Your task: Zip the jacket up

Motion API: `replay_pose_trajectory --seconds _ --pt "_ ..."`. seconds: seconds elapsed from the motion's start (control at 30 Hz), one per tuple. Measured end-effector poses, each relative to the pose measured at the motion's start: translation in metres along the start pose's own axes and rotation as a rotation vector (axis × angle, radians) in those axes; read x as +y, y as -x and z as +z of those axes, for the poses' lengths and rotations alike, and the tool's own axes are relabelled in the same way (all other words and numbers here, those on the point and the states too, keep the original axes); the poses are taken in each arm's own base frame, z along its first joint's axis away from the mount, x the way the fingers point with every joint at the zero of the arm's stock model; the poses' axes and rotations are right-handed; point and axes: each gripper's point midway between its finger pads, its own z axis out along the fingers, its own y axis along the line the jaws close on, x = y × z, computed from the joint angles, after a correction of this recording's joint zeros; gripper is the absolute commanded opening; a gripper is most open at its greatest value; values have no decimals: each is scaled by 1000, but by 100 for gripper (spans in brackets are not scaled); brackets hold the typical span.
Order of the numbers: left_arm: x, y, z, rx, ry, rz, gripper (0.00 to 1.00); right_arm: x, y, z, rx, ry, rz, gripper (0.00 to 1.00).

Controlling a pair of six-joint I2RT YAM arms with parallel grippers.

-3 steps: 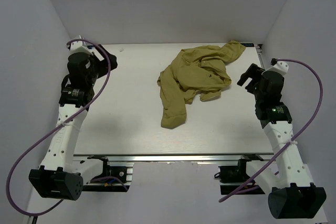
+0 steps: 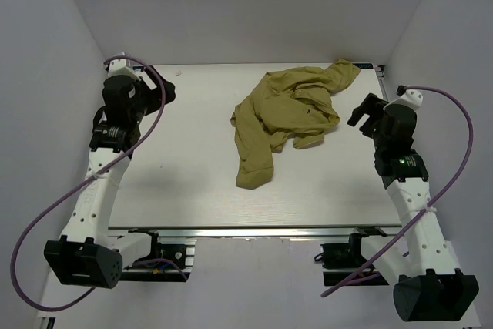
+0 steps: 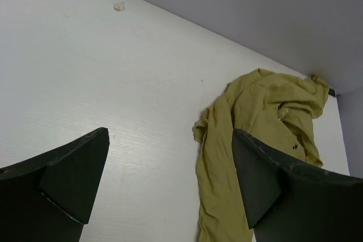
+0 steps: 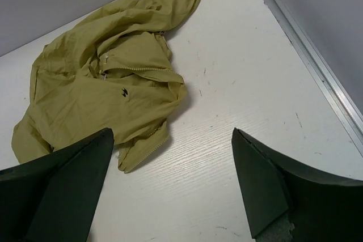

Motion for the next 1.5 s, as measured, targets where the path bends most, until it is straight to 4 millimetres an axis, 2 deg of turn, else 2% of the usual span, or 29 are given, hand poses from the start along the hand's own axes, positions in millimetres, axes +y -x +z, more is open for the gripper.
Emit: replay_pose_trajectory --seconds 0.3,0.4,0.47,0.57,0.63,0.73,0.77,0.9,1.03,1.13,1.27,1.37,1.47,1.5 --pt "-7 -39 26 166 -67 26 98 5 -5 5 -6 31 5 89" --pt "-19 -54 37 233 -121 19 98 9 -10 15 20 47 -13 89" --pt "-37 -69 56 293 -156 36 98 16 -16 27 65 68 -39 89" --pt "-81 -109 88 402 -225 98 98 30 -16 53 124 106 -82 89" --pt "-115 -146 105 484 -296 143 98 40 -14 70 139 128 -117 89" --pt "-152 -203 123 619 -381 195 98 56 -18 112 174 133 -216 89" --pt "-163 -222 130 664 -401 212 98 61 -22 124 181 139 -259 89" --pt "-192 -273 156 754 -453 270 95 81 -53 174 224 208 -478 89" --pt "-199 -306 165 811 -459 302 82 97 -80 223 253 280 -638 89" --pt "-191 -320 168 842 -428 315 77 111 -84 266 234 310 -703 89" --pt "-184 -325 176 842 -396 320 62 128 -82 309 188 338 -740 89" --pt "-181 -328 183 840 -388 317 50 136 -90 329 177 369 -757 89" --pt "-181 -333 188 841 -387 314 38 137 -109 337 201 401 -772 88" --pt "-180 -335 190 843 -386 316 26 136 -115 338 211 411 -776 86"
